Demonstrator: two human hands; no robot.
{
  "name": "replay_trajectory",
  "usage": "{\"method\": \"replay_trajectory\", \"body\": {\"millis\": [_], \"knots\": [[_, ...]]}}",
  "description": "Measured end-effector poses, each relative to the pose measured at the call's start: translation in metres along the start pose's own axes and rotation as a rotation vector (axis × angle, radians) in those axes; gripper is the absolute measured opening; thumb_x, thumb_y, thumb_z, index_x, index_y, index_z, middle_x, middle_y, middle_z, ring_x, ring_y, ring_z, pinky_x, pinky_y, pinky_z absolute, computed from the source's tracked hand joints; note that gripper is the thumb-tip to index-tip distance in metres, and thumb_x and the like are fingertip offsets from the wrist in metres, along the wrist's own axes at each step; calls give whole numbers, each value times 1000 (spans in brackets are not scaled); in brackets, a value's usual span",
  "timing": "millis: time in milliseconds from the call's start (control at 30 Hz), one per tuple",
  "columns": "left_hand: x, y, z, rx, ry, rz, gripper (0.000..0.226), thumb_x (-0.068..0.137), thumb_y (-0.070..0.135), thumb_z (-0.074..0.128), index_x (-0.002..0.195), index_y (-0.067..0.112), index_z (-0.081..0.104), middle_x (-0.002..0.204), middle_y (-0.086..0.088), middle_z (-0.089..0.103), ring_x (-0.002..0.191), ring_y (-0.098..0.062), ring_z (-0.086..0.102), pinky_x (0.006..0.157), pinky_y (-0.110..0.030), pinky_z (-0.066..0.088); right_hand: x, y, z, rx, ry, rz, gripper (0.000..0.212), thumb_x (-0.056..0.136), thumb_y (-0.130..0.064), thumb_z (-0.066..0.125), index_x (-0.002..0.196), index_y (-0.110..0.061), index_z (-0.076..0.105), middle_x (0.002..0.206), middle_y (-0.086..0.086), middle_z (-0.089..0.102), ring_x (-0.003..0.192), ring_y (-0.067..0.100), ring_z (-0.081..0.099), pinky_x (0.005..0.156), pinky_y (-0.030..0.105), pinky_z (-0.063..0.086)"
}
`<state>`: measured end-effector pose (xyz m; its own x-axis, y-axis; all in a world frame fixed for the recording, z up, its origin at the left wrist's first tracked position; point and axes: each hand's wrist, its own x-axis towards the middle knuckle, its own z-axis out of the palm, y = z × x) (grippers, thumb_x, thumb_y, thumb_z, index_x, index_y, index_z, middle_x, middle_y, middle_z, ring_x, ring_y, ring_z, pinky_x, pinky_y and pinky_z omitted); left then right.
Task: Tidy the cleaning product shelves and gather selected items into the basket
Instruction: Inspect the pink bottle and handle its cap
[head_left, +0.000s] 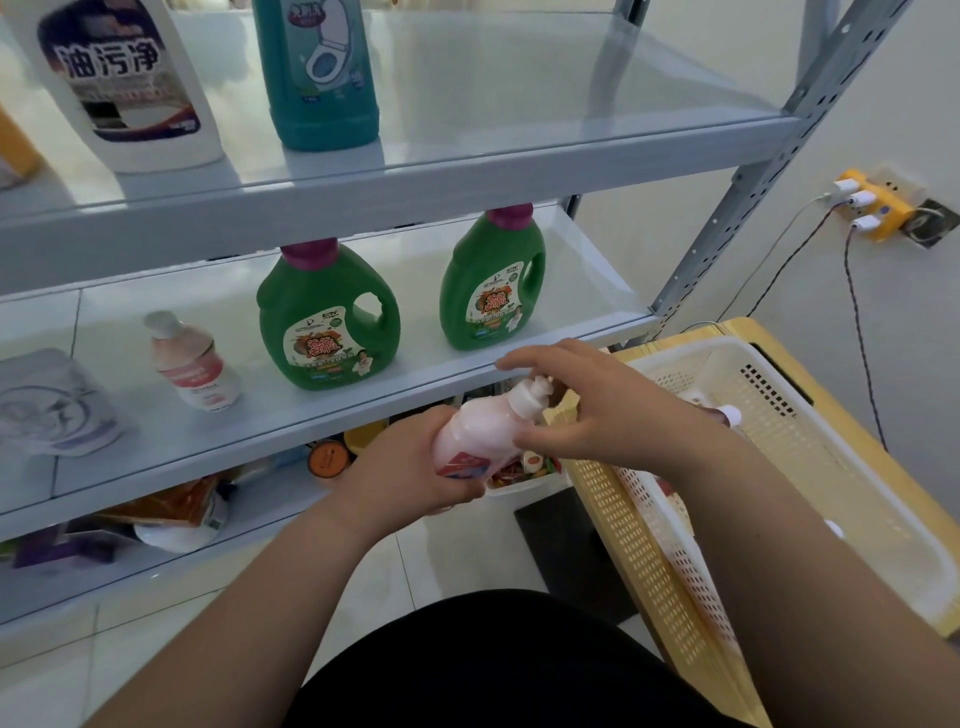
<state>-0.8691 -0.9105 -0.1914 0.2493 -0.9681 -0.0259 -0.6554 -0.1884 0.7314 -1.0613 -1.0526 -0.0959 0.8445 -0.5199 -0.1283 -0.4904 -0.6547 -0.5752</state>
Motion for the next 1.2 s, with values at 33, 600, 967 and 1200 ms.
{"method": "replay_trajectory", "body": {"millis": [33,600,967,1200], "knots": [[0,0,2,-2,1,-9,53,55,56,81,99,62,51,97,50,52,89,23,53,58,3,38,1,2,1,-36,8,37,42,83,-64,66,121,-48,56,111,-21,58,97,0,56,78,23,47],[-3,8,13,-116,-2,-64,71,56,49,88,107,77,47,100,48,59,94,22,57,63,6,38,-17,28,-20,301,172,-62,44,80,-15,76,108,-44,61,100,-17,62,88,12,63,75,28,60],[-3,6,13,-9,-46,-88,61,59,49,86,113,48,60,89,32,65,88,14,59,58,-2,40,-12,20,-8,83,64,-117,29,82,-24,80,107,-36,71,98,-20,68,96,2,62,77,18,53],[-3,2,8,21,-76,-113,60,55,55,81,109,46,58,89,25,66,83,9,60,59,-13,43,-2,16,-3,-23,-6,25,44,84,-68,65,115,-37,64,94,-19,62,85,2,60,68,19,46]]}}
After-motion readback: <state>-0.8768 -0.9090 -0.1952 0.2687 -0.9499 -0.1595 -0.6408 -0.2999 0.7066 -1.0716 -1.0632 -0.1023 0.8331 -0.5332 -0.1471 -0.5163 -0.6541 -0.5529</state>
